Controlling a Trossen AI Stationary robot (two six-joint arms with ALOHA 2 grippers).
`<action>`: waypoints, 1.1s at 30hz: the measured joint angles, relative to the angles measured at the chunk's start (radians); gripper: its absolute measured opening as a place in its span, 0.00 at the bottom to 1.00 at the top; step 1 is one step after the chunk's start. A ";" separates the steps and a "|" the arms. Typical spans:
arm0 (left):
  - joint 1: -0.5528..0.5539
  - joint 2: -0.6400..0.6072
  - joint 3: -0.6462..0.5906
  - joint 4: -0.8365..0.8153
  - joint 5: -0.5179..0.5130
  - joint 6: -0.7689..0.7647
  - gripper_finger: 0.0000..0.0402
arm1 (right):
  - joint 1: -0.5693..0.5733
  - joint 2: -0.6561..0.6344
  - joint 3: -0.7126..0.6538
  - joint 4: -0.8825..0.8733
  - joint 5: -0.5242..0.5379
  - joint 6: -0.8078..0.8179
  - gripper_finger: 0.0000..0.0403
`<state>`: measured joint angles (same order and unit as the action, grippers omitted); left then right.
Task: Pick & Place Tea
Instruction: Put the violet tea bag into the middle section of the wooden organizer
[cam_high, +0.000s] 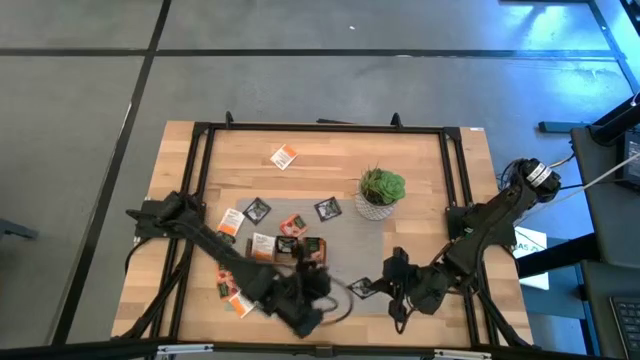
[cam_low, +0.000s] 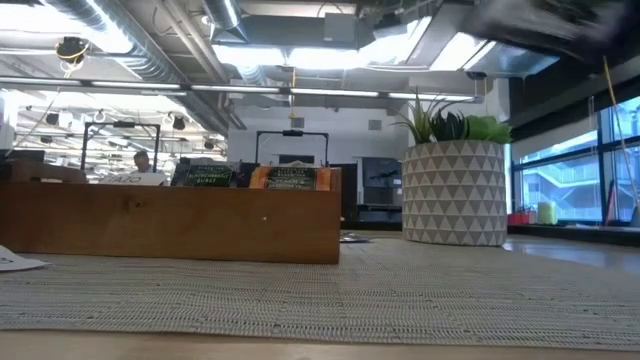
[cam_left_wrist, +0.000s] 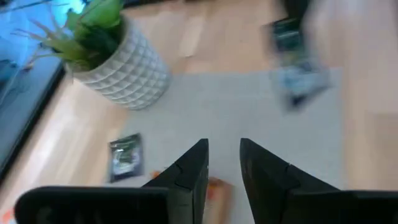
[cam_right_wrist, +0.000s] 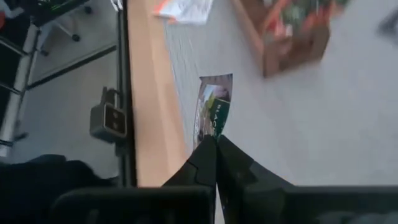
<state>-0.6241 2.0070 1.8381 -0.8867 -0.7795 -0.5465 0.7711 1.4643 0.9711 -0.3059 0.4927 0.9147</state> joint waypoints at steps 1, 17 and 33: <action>-0.017 -0.003 0.000 -0.001 0.004 -0.020 0.22 | -0.013 0.000 0.015 -0.001 0.007 -0.049 0.01; -0.192 0.034 0.000 0.242 0.243 -0.361 0.22 | -0.117 0.082 0.105 0.106 0.030 -0.459 0.02; -0.094 0.073 0.001 0.449 0.483 0.034 0.22 | -0.100 0.118 0.104 0.130 0.025 -0.502 0.02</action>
<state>-0.7183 2.0803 1.8389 -0.4380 -0.2965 -0.5127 0.6713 1.5826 1.0756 -0.1757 0.5181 0.4125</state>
